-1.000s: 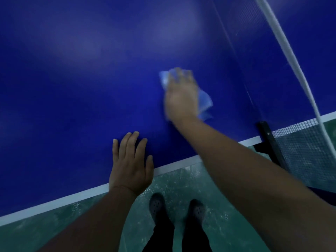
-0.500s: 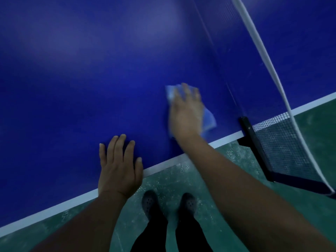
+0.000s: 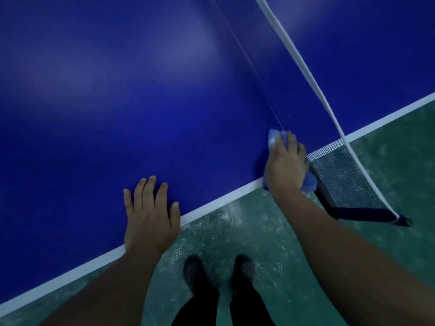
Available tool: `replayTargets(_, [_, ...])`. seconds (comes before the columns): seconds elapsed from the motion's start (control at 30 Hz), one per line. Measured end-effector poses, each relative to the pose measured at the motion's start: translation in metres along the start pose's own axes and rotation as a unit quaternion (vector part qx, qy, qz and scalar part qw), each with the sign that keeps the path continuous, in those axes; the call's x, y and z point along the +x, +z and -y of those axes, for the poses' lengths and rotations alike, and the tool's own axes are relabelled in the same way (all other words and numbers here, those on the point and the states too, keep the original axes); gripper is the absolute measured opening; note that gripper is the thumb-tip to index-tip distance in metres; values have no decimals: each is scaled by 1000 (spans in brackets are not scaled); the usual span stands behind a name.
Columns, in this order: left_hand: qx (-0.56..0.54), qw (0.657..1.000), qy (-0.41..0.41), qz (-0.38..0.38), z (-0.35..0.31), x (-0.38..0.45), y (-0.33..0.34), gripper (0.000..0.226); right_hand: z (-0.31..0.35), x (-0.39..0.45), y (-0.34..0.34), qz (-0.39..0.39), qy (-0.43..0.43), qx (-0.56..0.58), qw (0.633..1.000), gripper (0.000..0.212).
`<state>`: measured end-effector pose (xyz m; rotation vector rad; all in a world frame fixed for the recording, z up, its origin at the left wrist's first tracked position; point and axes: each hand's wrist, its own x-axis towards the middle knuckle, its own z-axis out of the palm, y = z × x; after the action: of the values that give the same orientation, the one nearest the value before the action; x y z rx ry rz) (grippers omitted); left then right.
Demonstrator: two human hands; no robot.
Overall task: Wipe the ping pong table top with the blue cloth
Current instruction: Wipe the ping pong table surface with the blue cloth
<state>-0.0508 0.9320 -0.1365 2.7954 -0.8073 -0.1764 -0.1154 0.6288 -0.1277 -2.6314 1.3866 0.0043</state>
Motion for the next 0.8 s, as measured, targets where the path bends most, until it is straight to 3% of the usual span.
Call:
replayTargets(0.07, [6,1000,-5,5,-1,-1,-1,59,-25,-28,-4,0,5,12,1000,53])
replayTargets(0.13, [7,1000,-13,15,-3,-2,-4,61,-39,-53,-4,25,36,96,994,55])
replayTargets(0.23, [-1,1000,-17,21,-5,-2,-8,63,-60,-69,-4,74,96,185,975,41])
replayTargets(0.33, [-38,998,-44,16,-14,-6,-11,52,-79,-94,-15,145,39,203,968,46])
replayTargets(0.6, [-299,951,-70,24,-111,-45,-38,39,-137,-154,-69,134,9,308,942,37])
replayTargets(0.8, [-319,945,-52,45,-218,-87,-57,38,-245,-181,-123,83,24,362,928,35])
